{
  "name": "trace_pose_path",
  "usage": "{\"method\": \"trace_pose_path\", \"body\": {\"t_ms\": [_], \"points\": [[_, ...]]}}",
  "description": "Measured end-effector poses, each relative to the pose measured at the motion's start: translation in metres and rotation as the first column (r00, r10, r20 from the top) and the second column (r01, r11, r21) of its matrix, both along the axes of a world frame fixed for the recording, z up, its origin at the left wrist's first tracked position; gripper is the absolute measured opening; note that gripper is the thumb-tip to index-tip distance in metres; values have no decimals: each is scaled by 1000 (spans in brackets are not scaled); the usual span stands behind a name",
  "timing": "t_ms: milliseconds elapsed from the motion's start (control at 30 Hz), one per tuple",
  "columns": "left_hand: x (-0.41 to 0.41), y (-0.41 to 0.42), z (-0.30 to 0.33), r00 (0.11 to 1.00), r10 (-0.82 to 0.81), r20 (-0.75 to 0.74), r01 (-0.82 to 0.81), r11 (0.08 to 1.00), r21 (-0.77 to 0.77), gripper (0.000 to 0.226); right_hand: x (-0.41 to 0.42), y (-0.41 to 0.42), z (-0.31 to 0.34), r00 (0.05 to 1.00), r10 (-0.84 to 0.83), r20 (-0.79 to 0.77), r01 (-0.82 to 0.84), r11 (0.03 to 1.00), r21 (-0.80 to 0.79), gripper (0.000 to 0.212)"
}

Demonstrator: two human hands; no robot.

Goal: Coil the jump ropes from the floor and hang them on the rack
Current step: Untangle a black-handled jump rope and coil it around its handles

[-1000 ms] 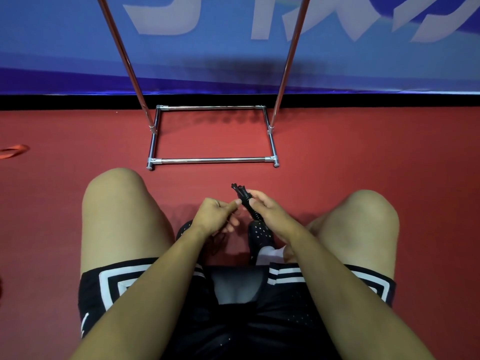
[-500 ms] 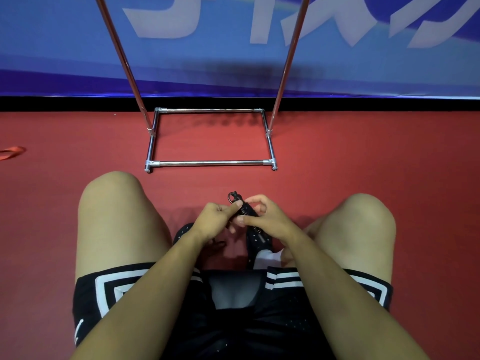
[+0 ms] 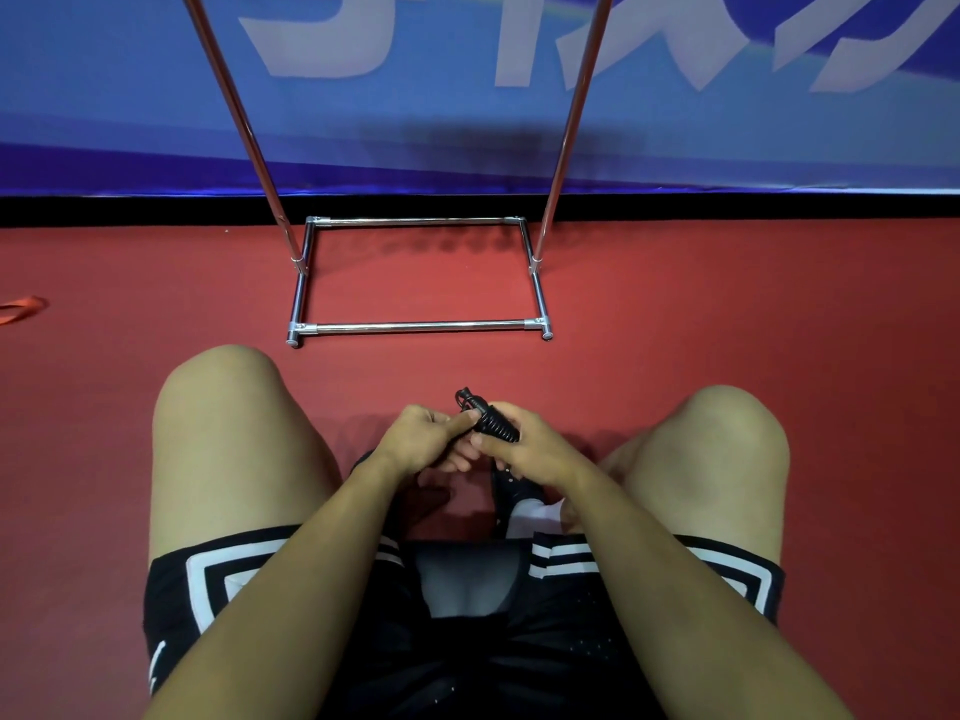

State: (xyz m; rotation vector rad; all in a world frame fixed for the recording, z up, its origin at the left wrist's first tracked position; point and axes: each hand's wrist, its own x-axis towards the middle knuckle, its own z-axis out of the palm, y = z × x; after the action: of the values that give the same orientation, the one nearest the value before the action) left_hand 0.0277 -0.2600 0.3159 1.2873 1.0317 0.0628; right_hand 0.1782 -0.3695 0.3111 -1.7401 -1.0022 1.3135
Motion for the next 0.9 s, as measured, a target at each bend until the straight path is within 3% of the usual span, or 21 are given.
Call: {"method": "trace_pose_path", "body": {"t_ms": [67, 133, 267, 400, 500, 633, 767, 900], "points": [[-1, 2, -2, 999, 40, -16, -40, 999, 19, 50, -2, 2, -1, 999, -38, -23, 37, 999, -13, 23], [-2, 3, -2, 998, 52, -37, -50, 997, 50, 53, -3, 4, -2, 996, -81, -36, 80, 996, -35, 34], [-5, 2, -3, 989, 38, -140, 3, 959, 282, 56, -3, 6, -1, 993, -115, -10, 115, 993, -3, 33], [-1, -2, 0, 999, 54, -6, -51, 978, 203, 47, -2, 7, -5, 988, -155, -10, 155, 987, 48, 30], [2, -7, 5, 1000, 3, -17, 0, 983, 185, 48, 1, 7, -9, 985, -168, 25, 167, 985, 47, 30], [-1, -8, 5, 996, -22, -87, 40, 977, 211, 67, 4, 3, -6, 989, -145, 25, 145, 989, -7, 32], [-5, -7, 8, 997, -69, -45, 76, 978, 193, 59, 4, 1, 1, 986, -155, -63, 150, 986, -69, 52], [-2, -9, 23, 985, -106, 139, 90, 989, 118, 42, 5, 2, 9, 955, -44, -293, 22, 997, -76, 18]]}}
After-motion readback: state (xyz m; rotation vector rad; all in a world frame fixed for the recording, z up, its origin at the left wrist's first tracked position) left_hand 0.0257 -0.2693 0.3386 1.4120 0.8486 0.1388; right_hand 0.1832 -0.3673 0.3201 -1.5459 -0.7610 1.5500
